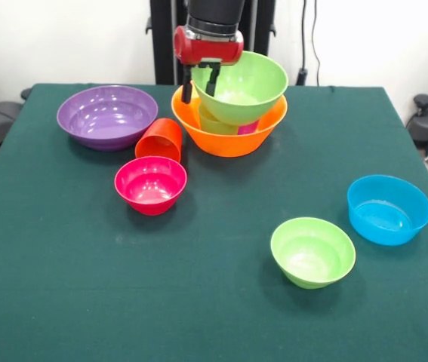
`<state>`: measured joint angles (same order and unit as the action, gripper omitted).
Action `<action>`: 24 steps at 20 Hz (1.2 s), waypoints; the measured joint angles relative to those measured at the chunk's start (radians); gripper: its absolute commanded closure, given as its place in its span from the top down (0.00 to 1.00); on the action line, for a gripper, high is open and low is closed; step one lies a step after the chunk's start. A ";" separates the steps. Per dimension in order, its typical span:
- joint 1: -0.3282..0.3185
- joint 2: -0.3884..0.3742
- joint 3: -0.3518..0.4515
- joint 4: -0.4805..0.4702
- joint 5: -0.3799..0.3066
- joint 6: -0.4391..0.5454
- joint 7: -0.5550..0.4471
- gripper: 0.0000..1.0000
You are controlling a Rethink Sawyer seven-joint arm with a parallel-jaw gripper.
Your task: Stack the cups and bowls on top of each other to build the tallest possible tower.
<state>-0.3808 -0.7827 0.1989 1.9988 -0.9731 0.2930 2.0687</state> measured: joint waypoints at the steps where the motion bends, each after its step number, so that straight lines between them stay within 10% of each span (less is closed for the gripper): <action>1: 0.000 -0.001 0.000 0.000 0.000 -0.001 0.000 0.00; 24: -0.150 -0.083 0.117 0.062 0.007 -0.068 0.000 0.00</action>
<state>-0.5305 -0.8653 0.3157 2.0606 -0.9658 0.2253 2.0687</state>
